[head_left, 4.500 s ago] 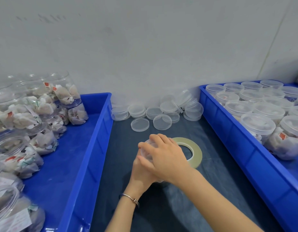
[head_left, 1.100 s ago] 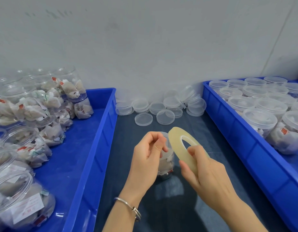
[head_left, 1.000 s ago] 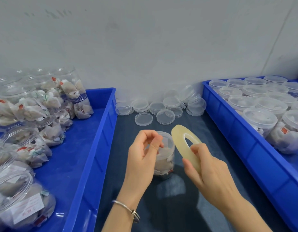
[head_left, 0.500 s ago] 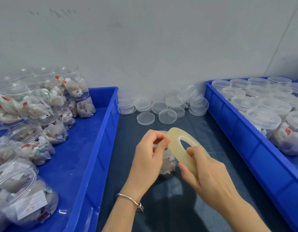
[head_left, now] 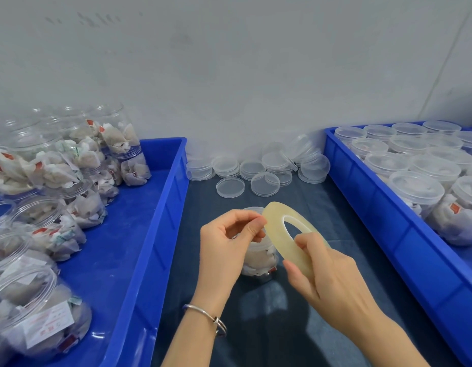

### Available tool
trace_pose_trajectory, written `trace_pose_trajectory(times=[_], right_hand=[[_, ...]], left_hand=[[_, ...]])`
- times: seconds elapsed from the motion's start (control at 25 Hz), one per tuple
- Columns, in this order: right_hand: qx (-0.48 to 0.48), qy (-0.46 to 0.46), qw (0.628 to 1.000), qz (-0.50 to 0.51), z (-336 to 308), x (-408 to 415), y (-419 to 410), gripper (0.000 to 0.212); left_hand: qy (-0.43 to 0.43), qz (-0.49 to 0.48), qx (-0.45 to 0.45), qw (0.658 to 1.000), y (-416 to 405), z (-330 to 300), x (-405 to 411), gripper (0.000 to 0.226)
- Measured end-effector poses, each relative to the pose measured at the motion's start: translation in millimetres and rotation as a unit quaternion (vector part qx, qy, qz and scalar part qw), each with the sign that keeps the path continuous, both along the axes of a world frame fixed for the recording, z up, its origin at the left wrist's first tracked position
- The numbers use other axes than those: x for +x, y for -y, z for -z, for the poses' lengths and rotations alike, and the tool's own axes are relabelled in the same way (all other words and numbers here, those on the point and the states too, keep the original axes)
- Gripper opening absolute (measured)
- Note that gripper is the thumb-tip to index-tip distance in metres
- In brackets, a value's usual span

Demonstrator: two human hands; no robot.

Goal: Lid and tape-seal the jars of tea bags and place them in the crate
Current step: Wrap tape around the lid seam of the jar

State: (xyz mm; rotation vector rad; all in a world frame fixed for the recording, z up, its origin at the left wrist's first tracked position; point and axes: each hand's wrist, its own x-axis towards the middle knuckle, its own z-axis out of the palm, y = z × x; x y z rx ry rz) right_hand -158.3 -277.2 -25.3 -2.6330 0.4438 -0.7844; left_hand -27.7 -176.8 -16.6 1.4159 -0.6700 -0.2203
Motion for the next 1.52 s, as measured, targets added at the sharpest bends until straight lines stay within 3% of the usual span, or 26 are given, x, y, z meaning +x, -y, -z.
trace_pose_trajectory(times=[0.16,0.28,0.4,0.52,0.6,0.84,1.0,1.16,1.24,1.36,1.52], right_hand=[[-0.050,-0.006,0.999,0.001,-0.9,1.6,-0.8,0.045],[-0.010,-0.022,0.999,0.022,-2.5,6.9,0.7,0.060],[-0.031,-0.032,0.999,0.019,0.5,6.9,1.7,0.058],[-0.023,-0.044,0.999,0.018,1.5,11.7,-0.1,0.067],[0.004,-0.069,0.997,0.027,6.7,13.9,1.8,0.075],[-0.005,-0.070,0.998,0.010,6.3,17.7,0.9,0.055],[-0.017,-0.098,0.995,-0.005,1.7,14.4,5.9,0.055],[-0.019,-0.087,0.996,-0.016,-2.9,11.1,10.4,0.074],[-0.024,-0.069,0.997,-0.025,-4.6,9.2,10.4,0.068],[-0.043,-0.025,0.999,-0.018,-8.8,6.8,10.0,0.051],[-0.034,-0.049,0.998,-0.026,-9.9,6.9,10.0,0.055]], left_hand=[[0.057,0.022,0.074,0.995,2.5,0.6,-1.1,0.016],[0.068,0.042,0.098,0.992,3.2,3.8,-7.0,0.018],[0.061,0.021,0.060,0.996,3.1,6.5,-10.1,0.007],[0.077,0.012,0.048,0.996,1.5,7.9,-8.2,0.028],[0.088,-0.006,0.036,0.995,1.4,8.0,-7.1,0.028],[0.079,-0.069,-0.023,0.994,3.8,17.1,-5.2,0.017],[0.040,-0.040,-0.030,0.998,3.8,13.6,3.1,0.002],[0.076,0.001,0.037,0.996,6.0,9.2,6.0,0.008],[0.095,0.030,0.061,0.993,7.5,7.5,5.5,0.011],[0.056,0.040,0.011,0.998,6.3,5.6,6.0,0.002],[0.046,0.015,-0.014,0.999,2.6,5.4,10.7,0.004]])
